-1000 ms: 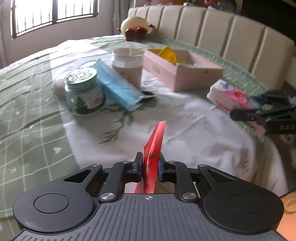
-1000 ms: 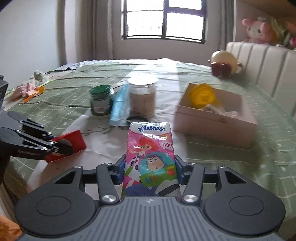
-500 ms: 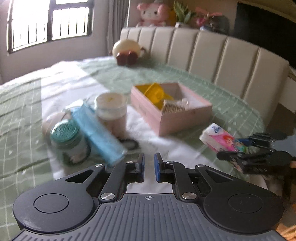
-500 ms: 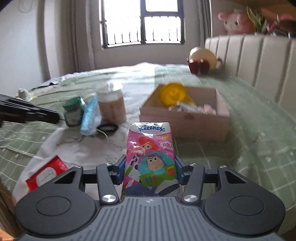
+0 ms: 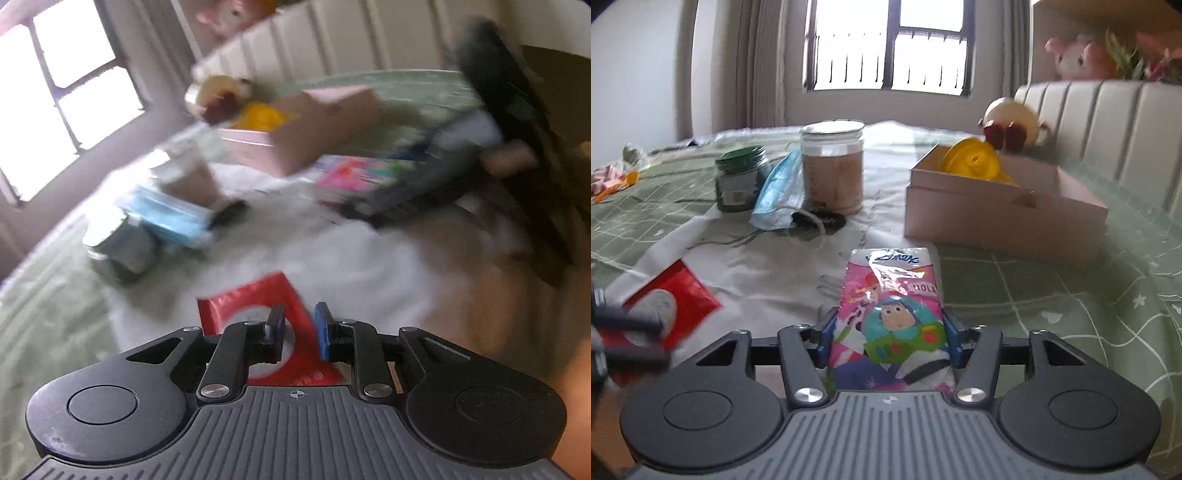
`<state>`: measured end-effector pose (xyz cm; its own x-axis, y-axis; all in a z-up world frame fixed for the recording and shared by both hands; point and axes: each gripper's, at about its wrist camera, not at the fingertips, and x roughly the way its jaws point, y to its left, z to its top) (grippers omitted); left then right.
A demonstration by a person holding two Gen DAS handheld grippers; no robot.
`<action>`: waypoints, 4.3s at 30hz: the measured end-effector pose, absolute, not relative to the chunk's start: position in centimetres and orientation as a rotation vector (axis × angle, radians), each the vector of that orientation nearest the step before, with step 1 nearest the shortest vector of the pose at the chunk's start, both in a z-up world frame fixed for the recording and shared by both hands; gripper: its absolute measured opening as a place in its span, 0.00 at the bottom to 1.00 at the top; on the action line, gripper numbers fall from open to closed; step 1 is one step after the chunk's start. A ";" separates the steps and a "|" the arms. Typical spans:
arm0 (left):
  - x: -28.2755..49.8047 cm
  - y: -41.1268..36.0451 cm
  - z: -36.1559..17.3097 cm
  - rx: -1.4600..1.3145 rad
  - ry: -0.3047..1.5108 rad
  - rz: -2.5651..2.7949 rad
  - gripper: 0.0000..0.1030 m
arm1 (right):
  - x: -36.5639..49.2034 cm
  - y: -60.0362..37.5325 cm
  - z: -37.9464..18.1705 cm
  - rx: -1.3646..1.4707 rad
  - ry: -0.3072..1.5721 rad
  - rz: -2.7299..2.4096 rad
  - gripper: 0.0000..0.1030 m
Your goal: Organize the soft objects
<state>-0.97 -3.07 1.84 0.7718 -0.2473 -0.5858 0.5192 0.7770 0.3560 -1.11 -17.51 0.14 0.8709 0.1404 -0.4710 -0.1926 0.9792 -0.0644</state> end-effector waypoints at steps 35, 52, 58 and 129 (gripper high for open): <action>4.2 -1.6 2.9 0.145 0.767 -0.258 0.46 | -2.4 -18.4 -0.4 -0.085 0.412 0.189 0.68; 3.8 -1.5 3.1 -0.033 0.784 -0.514 0.77 | -2.3 -18.4 -0.4 -0.076 0.419 0.195 0.68; 2.5 0.4 4.8 0.121 0.672 -0.266 0.76 | -2.3 -18.4 -0.4 -0.077 0.419 0.195 0.69; 25.4 -10.4 11.5 -0.266 0.625 -0.567 0.63 | 19.2 -33.7 15.8 0.319 0.678 0.133 0.73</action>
<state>25.43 -10.39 11.50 0.6669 -0.5734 -0.4759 0.4177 0.8165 -0.3986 19.22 -33.66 15.83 0.7729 0.2236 -0.5939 -0.0177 0.9431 0.3321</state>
